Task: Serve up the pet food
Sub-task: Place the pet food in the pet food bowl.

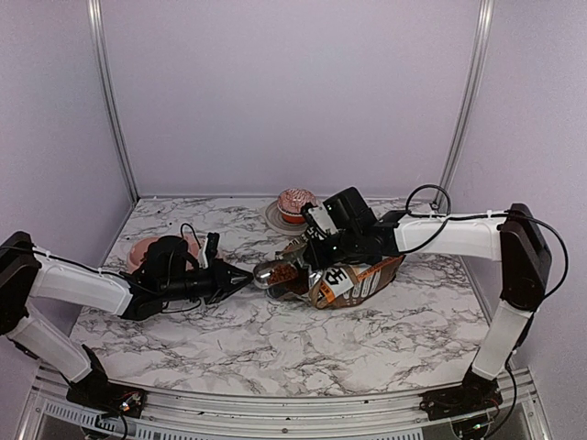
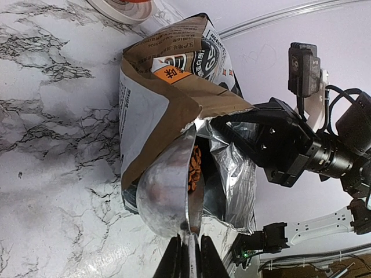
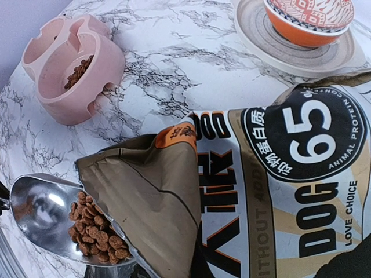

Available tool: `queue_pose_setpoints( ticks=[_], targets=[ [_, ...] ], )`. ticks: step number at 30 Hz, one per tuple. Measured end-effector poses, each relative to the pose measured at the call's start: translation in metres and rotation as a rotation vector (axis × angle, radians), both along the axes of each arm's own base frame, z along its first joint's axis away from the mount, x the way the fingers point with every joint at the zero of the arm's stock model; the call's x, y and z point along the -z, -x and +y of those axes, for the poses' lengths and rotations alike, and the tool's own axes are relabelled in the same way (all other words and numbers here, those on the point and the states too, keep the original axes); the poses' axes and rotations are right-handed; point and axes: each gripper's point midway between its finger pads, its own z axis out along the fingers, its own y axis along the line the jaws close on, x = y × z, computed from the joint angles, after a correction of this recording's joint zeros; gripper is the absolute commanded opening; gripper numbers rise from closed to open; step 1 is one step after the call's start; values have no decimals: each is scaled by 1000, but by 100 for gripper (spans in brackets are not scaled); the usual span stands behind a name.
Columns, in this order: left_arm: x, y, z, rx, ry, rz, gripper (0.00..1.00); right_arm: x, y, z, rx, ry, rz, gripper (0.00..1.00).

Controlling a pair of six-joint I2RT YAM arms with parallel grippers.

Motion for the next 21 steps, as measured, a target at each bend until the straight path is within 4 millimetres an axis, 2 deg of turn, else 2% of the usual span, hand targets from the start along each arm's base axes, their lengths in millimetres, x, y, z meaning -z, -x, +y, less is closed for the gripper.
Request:
queue_pose_setpoints(
  ticks=[7, 15, 21],
  targets=[
    [-6, 0, 0, 5, 15, 0, 0, -2, 1, -1, -1, -4, -3, 0],
    [-25, 2, 2, 19, 53, -30, 0, -2, 1, -1, -2, -6, -2, 0],
    [-29, 4, 1, 35, 63, -34, 0, -2, 0, -1, -7, 1, -6, 0]
  ],
)
